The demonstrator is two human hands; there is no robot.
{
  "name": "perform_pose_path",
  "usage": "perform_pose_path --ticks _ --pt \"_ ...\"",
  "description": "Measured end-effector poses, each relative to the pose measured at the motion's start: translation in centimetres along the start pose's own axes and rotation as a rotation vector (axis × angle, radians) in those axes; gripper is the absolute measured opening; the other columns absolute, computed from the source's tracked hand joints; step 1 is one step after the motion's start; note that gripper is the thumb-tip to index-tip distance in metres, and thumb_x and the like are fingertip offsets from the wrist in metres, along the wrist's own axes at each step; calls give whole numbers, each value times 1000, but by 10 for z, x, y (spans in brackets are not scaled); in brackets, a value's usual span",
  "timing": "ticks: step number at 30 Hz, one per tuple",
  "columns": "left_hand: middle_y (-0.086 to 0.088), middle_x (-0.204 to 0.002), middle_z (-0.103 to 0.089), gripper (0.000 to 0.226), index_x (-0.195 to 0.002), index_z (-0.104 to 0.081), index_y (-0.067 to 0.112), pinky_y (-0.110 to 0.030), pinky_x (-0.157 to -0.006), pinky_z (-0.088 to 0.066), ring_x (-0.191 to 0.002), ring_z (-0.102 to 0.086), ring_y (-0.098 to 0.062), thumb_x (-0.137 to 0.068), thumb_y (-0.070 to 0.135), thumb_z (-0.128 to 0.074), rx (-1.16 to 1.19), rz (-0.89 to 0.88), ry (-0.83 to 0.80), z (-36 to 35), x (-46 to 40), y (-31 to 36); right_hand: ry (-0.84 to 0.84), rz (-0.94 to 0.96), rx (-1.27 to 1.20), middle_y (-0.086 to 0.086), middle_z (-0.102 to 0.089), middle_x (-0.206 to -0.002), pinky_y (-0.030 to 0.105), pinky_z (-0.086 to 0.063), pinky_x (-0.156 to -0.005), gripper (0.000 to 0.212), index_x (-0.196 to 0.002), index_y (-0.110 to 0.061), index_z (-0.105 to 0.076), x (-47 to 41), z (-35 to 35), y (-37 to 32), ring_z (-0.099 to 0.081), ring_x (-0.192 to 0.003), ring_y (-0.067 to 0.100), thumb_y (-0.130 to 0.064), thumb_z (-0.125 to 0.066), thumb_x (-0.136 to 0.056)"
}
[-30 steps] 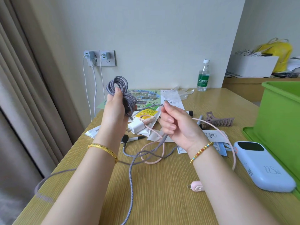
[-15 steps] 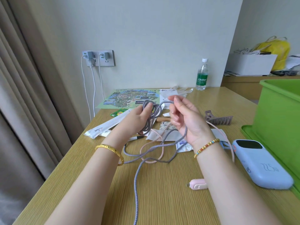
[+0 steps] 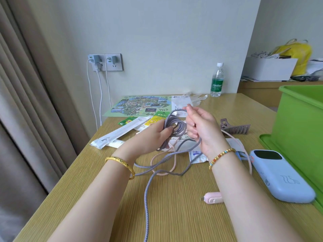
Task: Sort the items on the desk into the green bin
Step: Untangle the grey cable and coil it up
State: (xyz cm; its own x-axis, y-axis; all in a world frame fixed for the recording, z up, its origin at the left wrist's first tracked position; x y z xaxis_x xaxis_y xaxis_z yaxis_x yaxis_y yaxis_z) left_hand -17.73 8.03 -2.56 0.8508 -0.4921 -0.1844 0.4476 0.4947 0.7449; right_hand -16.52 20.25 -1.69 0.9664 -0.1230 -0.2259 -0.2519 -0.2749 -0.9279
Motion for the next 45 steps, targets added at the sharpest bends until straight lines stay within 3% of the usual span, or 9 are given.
perform_pose_path --ticks 5,12,17,21,27,35,40,42,45 --pt "-1 -65 -50 35 -76 -48 11 -10 -46 -33 -53 -46 -6 -99 34 -35 30 -7 217 24 1 6 -30 -148 224 -13 -25 -39 15 -17 -34 36 -71 -19 -46 1 -3 17 -22 -33 4 -50 -49 -89" --pt "8 -54 -60 38 -69 -54 18 -11 -48 -39 -45 -50 -3 -97 39 -39 250 15 154 21 8 9 47 -119 65 -12 -29 -35 13 -17 -30 24 -74 -13 -52 -1 7 13 -36 -27 0 -27 -53 -93" --pt "3 -56 -58 36 -72 -49 19 -15 -40 -36 -46 -50 -10 -100 34 -33 415 54 506 52 9 -3 135 -118 -70 -12 -29 -38 14 -23 -34 16 -79 -12 -60 -3 19 11 -25 -32 1 -20 -56 -92" --pt "9 -58 -63 31 -79 -50 23 -18 -44 -40 -53 -59 -6 -99 39 -33 734 149 742 67 14 -30 -49 -210 3 -13 -27 -39 14 -22 -37 21 -91 -8 -65 -1 0 22 -21 -34 2 -23 -52 -94" --pt "-1 -81 -73 38 -99 -54 18 -29 -68 -57 -75 -70 -18 -99 44 -28 1199 167 589 43 2 -32 -248 -315 239 -10 -27 -41 13 -22 -33 27 -76 -11 -68 10 -20 38 -23 -32 3 -25 -52 -93" --pt "-2 -57 -62 39 -89 -49 13 -23 -44 -52 -36 -54 -12 -98 46 -29 1100 223 529 31 -2 -35 -334 -343 448 -10 -35 -40 13 -16 -30 31 -66 -18 -61 17 -34 53 -25 -31 2 -31 -53 -92" --pt "-1 -79 -50 26 -90 -45 18 -25 -61 -50 -60 -54 -11 -97 42 -36 714 207 646 45 2 -38 -423 -364 484 -9 -35 -45 12 -19 -32 13 -94 -9 -61 22 -43 54 -25 -33 2 -19 -52 -93" --pt "6 -79 -49 21 -98 -41 21 -9 -54 -41 -67 -48 -3 -98 41 -33 501 149 738 59 8 -33 -497 -404 465 -12 -34 -42 12 -21 -32 18 -106 -7 -59 27 -44 52 -24 -31 1 -19 -51 -94" --pt "12 -81 -47 16 -101 -35 19 -17 -58 -32 -77 -47 -13 -100 35 -33 326 126 773 71 11 -31 -568 -375 455 -13 -31 -41 14 -29 -35 16 -95 -10 -62 31 -43 39 -24 -31 0 -19 -48 -95"
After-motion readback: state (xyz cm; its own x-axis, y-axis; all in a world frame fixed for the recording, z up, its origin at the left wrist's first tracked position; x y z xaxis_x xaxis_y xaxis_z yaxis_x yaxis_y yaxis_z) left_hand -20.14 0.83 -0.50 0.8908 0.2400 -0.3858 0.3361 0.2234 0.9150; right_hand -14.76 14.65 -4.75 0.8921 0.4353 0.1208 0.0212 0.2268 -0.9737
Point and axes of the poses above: each hand's wrist, its own x-axis away from the middle knuckle, its own z-axis out of the back of the hand, y = z × x, the point moved 8 cm from there along -x, towards the middle knuckle
